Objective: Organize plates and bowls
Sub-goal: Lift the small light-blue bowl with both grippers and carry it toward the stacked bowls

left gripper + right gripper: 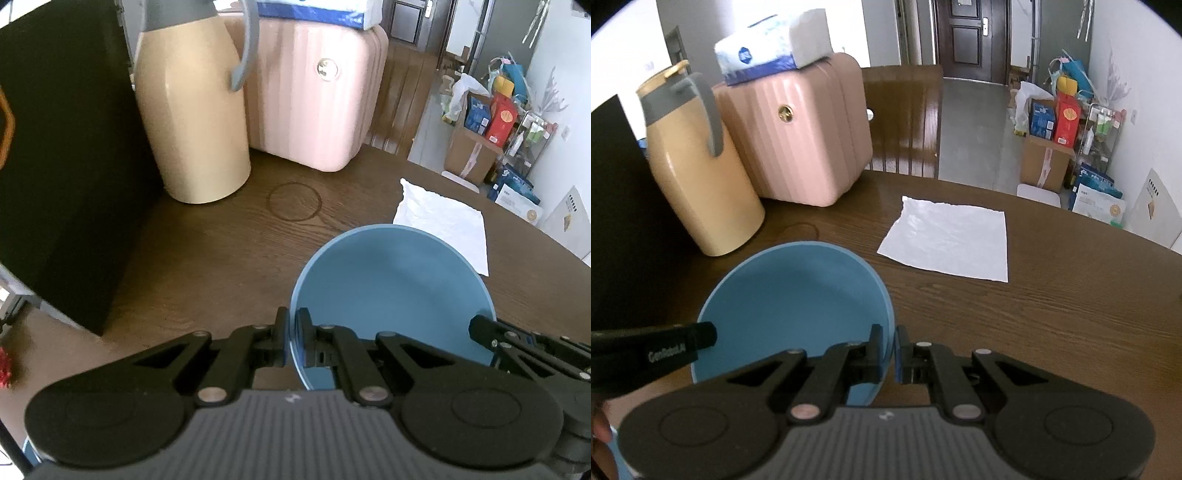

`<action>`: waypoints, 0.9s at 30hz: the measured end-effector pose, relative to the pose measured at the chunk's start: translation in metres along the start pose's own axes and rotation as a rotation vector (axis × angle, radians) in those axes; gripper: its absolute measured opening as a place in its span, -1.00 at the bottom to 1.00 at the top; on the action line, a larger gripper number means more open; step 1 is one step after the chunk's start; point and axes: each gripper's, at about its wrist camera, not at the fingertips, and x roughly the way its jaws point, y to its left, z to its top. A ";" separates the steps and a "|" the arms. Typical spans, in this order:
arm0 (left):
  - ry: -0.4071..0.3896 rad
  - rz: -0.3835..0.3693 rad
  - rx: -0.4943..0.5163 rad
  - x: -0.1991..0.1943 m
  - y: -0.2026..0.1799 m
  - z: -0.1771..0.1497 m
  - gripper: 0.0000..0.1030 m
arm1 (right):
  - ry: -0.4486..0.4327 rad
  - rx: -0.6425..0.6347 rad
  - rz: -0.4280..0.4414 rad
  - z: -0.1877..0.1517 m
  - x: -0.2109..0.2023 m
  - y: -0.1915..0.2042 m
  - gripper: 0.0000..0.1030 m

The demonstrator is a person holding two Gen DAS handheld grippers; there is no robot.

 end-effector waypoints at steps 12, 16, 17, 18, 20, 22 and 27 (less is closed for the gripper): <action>-0.048 0.015 -0.025 -0.046 0.024 -0.021 -0.90 | -0.036 -0.022 0.032 -0.019 -0.044 0.021 -0.89; -0.065 0.018 -0.039 -0.062 0.034 -0.029 -0.90 | -0.050 -0.035 0.040 -0.026 -0.059 0.031 -0.89; -0.069 0.019 -0.043 -0.067 0.037 -0.031 -0.90 | -0.054 -0.037 0.043 -0.027 -0.063 0.033 -0.89; -0.071 0.019 -0.045 -0.070 0.040 -0.033 -0.90 | -0.058 -0.040 0.045 -0.029 -0.067 0.035 -0.89; -0.077 0.023 -0.052 -0.078 0.044 -0.036 -0.90 | -0.065 -0.045 0.050 -0.032 -0.075 0.039 -0.89; -0.083 0.027 -0.059 -0.085 0.048 -0.041 -0.90 | -0.071 -0.053 0.054 -0.036 -0.082 0.044 -0.89; -0.099 0.039 -0.083 -0.105 0.061 -0.056 -0.90 | -0.083 -0.071 0.071 -0.047 -0.099 0.055 -0.89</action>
